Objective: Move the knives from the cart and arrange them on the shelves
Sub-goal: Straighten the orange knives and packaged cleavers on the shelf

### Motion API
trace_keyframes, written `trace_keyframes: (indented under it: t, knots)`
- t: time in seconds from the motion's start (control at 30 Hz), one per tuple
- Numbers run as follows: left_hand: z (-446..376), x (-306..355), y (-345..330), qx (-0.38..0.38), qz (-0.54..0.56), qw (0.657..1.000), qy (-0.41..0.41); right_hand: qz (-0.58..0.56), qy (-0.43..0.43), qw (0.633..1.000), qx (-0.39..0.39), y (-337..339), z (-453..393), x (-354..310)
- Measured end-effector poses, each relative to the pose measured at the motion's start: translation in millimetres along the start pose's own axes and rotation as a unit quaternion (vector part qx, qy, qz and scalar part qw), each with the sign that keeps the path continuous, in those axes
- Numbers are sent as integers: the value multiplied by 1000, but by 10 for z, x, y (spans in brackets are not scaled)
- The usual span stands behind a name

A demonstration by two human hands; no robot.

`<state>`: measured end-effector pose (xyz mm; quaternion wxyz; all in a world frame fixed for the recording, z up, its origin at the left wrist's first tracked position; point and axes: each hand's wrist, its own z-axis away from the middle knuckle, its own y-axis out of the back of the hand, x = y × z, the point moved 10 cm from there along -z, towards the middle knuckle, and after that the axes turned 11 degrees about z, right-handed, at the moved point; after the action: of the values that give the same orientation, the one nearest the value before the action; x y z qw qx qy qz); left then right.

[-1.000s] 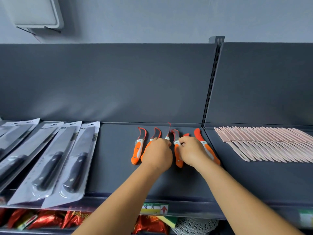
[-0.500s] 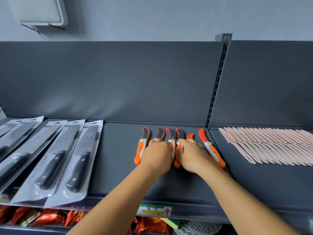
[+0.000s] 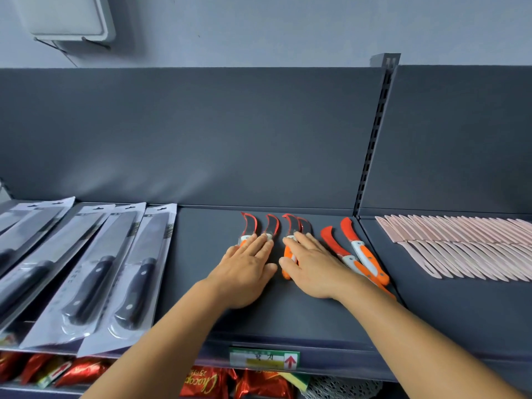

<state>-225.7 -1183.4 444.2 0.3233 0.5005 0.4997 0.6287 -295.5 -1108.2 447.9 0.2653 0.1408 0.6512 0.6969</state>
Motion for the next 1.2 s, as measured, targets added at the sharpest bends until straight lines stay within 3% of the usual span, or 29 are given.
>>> trace_keyframes:
  t: [0.27, 0.4, 0.57, 0.67, 0.8, 1.03, 1.2]
  knots:
    - [-67, 77, 26, 1, 51, 999, 13, 47, 4, 999, -6, -37, -82, -34]
    - [-89, 106, 111, 39, 69, 997, 8, -13, 4, 1000, 26, 95, -52, -31]
    - [-38, 813, 166, 82, 9, 991, -101, -28, -95, 987, 125, 433, 168, 538]
    - [-63, 1305, -62, 39, 39, 988, -147, 1, -179, 978, 106, 424, 325, 1025]
    - [-121, 1590, -337, 4, 40, 990, -136, -5, -191, 979, 77, 342, 439, 1274]
    - [-174, 1344, -177, 82, 1, 996, -43, -41, -187, 975, 116, 343, 463, 1326]
    - [-254, 1453, -216, 54, 47, 997, -36, -45, -176, 975, 126, 341, 371, 1239]
